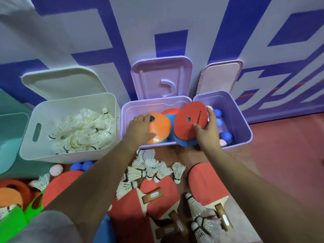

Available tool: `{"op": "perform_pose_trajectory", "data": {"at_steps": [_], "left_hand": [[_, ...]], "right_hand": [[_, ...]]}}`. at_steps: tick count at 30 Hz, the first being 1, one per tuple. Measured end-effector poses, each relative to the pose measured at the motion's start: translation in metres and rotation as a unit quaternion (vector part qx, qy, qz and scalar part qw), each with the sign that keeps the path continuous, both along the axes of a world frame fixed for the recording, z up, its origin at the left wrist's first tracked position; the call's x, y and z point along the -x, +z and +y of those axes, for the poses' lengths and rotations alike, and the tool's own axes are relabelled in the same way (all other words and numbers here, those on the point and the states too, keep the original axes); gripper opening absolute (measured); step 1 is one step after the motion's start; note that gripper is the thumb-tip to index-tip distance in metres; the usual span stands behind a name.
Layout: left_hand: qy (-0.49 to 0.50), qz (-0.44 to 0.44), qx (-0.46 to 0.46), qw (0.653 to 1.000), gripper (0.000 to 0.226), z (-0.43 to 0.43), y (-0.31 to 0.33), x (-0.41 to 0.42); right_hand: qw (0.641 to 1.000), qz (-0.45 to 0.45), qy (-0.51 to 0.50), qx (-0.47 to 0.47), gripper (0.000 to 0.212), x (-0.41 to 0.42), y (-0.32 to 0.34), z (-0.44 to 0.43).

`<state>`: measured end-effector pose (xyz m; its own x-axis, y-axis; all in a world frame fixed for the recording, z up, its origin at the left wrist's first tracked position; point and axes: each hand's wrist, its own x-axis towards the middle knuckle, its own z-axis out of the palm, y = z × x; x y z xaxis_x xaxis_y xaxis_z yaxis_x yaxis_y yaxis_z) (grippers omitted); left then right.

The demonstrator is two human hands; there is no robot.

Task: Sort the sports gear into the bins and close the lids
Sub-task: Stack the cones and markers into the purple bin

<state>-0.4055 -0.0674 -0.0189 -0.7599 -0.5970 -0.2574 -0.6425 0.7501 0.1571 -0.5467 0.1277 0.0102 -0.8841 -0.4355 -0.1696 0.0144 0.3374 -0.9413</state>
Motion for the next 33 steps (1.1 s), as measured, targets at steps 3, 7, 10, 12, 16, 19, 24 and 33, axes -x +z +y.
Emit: {"op": "perform_pose_trajectory", "data": {"at_steps": [3, 7, 10, 12, 16, 19, 24, 33], "left_hand": [[-0.060, -0.026, 0.020, 0.998, 0.101, -0.003, -0.016, -0.002], [-0.088, -0.059, 0.035, 0.994, 0.113, -0.008, -0.031, 0.008], [-0.101, -0.068, 0.033, 0.992, 0.113, -0.008, -0.036, 0.017], [-0.120, -0.051, 0.061, 0.990, 0.109, -0.010, -0.037, 0.017], [-0.134, -0.025, 0.096, 0.986, 0.106, -0.017, -0.040, 0.005], [-0.104, 0.000, 0.066, 0.992, 0.107, -0.022, -0.041, -0.001], [-0.037, 0.044, 0.002, 0.998, 0.109, -0.028, -0.036, -0.007], [-0.029, 0.065, 0.004, 0.997, 0.110, -0.027, -0.042, -0.015]], "right_hand": [[0.999, 0.029, 0.016, -0.042, 0.072, 0.003, -0.002, -0.008], [0.994, 0.070, 0.027, -0.077, 0.071, 0.005, -0.008, -0.017], [0.989, 0.104, 0.039, -0.093, 0.070, 0.004, -0.014, -0.022], [0.986, 0.121, 0.041, -0.112, 0.070, 0.005, -0.018, -0.026], [0.975, 0.154, 0.043, -0.152, 0.070, 0.003, -0.018, -0.032], [0.974, 0.167, 0.048, -0.148, 0.070, 0.003, -0.016, -0.035], [0.989, 0.079, 0.056, -0.110, 0.069, 0.010, -0.022, -0.053], [0.936, -0.011, 0.153, -0.316, 0.084, 0.012, -0.053, -0.075]]}}
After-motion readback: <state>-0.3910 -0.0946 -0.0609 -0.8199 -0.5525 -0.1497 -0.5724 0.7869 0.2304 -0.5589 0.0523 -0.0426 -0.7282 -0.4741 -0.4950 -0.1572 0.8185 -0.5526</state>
